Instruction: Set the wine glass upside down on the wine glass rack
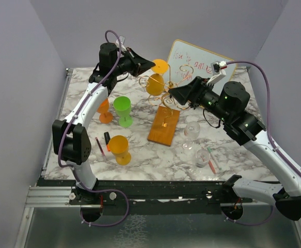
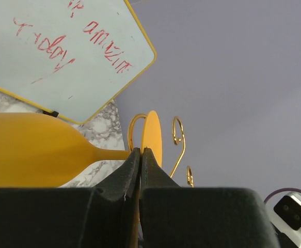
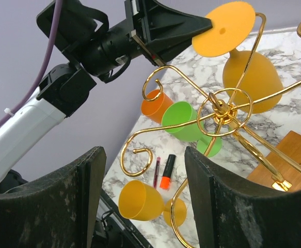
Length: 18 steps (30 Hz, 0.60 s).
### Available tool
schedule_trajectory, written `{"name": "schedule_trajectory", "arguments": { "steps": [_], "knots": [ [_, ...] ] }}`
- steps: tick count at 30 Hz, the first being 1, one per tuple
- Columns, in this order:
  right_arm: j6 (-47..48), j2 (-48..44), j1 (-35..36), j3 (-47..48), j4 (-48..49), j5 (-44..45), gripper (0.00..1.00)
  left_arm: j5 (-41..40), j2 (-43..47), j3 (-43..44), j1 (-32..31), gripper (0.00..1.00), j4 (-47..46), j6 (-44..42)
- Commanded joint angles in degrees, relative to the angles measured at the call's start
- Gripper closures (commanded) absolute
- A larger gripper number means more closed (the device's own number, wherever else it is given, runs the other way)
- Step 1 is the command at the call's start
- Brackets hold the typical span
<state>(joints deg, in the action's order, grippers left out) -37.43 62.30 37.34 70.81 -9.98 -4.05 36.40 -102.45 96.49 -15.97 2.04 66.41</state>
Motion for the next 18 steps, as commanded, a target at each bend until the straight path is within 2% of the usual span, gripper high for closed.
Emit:
{"name": "schedule_trajectory", "arguments": {
  "steps": [1, 4, 15, 18],
  "knots": [
    [0.9, -0.6, -0.1, 0.3, -0.8, 1.4, 0.33, 1.4, 4.3, -2.0, 0.3, 1.00, -3.3, -0.9],
    [0.6, -0.7, 0.0, 0.5, -0.8, 0.3, 0.33, 2.6, 4.0, -2.5, 0.3, 0.95, -3.9, -0.8],
    [0.3, -1.7, 0.0, 1.0, -1.7, 0.8, 0.33, 4.4, 4.4, -5.0, 0.7, 0.52, -4.7, -1.9],
    [0.2, -2.3, -0.1, 1.2, -2.2, 1.0, 0.33, 3.6, 5.7, -5.7, 1.1, 0.44, -3.8, -3.4]
  ]
}}
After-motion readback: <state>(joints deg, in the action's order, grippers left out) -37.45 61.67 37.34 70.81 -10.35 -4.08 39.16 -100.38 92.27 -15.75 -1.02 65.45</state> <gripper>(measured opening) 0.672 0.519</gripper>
